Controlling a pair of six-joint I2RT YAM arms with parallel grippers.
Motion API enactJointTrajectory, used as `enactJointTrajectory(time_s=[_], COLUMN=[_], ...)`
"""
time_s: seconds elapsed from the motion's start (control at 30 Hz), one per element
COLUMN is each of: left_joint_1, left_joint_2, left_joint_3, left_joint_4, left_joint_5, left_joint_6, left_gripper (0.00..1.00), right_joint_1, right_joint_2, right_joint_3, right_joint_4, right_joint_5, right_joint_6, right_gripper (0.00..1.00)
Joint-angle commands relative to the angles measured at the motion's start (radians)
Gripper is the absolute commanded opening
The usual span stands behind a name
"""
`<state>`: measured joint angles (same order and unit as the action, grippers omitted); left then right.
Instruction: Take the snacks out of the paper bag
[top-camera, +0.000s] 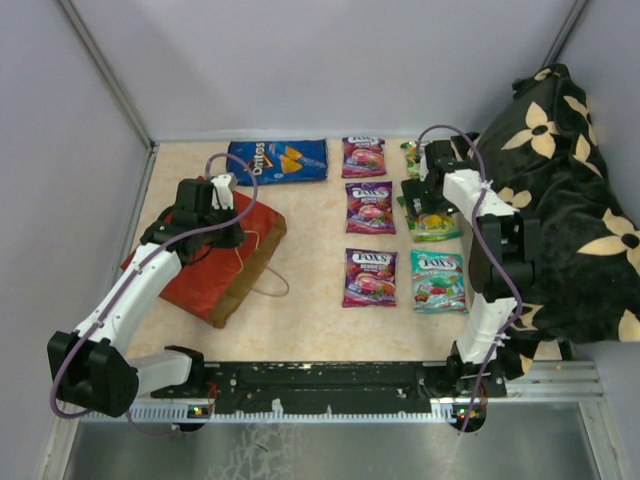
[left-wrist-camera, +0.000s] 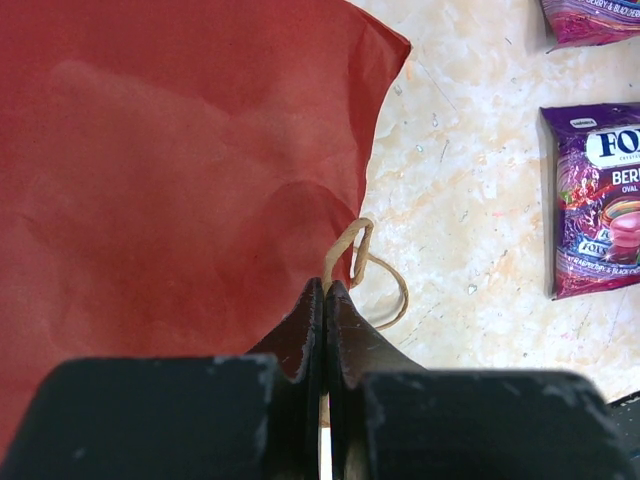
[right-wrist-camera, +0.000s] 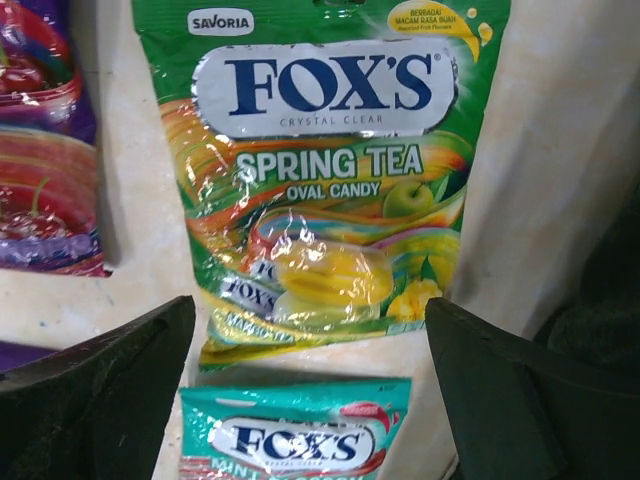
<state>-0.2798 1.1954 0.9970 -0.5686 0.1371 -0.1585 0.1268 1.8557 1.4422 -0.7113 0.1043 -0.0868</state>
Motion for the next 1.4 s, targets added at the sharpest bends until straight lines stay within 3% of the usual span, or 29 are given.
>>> enactJointTrajectory(time_s=[0.0,0.13,0.3,0.53,0.77,0.9,1.0,1.1,1.2,1.27,1.3,1.37], left_joint_1=[-0.007,-0.008,-0.009,-0.01,-0.011,-0.014,-0.014,-0.016,-0.016,-0.016,-0.016,-0.016], left_joint_2=[0.007,0.01,0.016,0.02,0.025,0.026,0.029,0.039,0.038,0.034,0.033,0.031], left_joint_3=[0.023,0.032,0.031,0.038,0.048,0.064,0.085,0.115,0.136,0.151,0.155,0.16], left_joint_4=[-0.004,-0.012,-0.012,-0.017,-0.023,-0.032,-0.036,-0.044,-0.047,-0.051,-0.052,-0.057], left_joint_5=[0.014,0.004,0.001,-0.006,-0.012,-0.025,-0.038,-0.07,-0.095,-0.117,-0.13,-0.155], left_joint_6=[0.014,0.015,0.013,0.013,0.011,0.009,0.008,0.009,0.001,-0.005,-0.007,-0.014], left_gripper=[0.0,0.0,0.0,0.0,0.0,0.0,0.0,0.0,0.01,0.01,0.01,0.01], right_joint_1=[-0.027,-0.03,-0.04,-0.082,-0.096,-0.097,-0.097,-0.092,-0.055,0.006,0.048,0.207], right_joint_2=[0.061,0.13,0.164,0.154,0.155,0.116,0.03,-0.059,-0.2,-0.358,-0.434,-0.543], right_joint_3=[0.06,0.061,0.038,0.021,0.053,0.124,0.201,0.278,0.172,-0.078,-0.279,-0.485], right_joint_4=[0.07,0.1,0.136,0.157,0.145,0.088,0.089,0.105,0.247,0.517,0.762,0.963], right_joint_5=[-0.082,-0.106,-0.07,0.011,0.021,-0.008,-0.061,-0.143,-0.253,-0.332,-0.354,-0.272], right_joint_6=[-0.058,-0.045,0.02,0.124,0.128,0.115,0.121,0.238,0.449,0.654,0.78,0.965], right_gripper=[0.95,0.77,0.7,0.71,0.73,0.99,0.99,0.99,0.99,0.99,0.99,0.99])
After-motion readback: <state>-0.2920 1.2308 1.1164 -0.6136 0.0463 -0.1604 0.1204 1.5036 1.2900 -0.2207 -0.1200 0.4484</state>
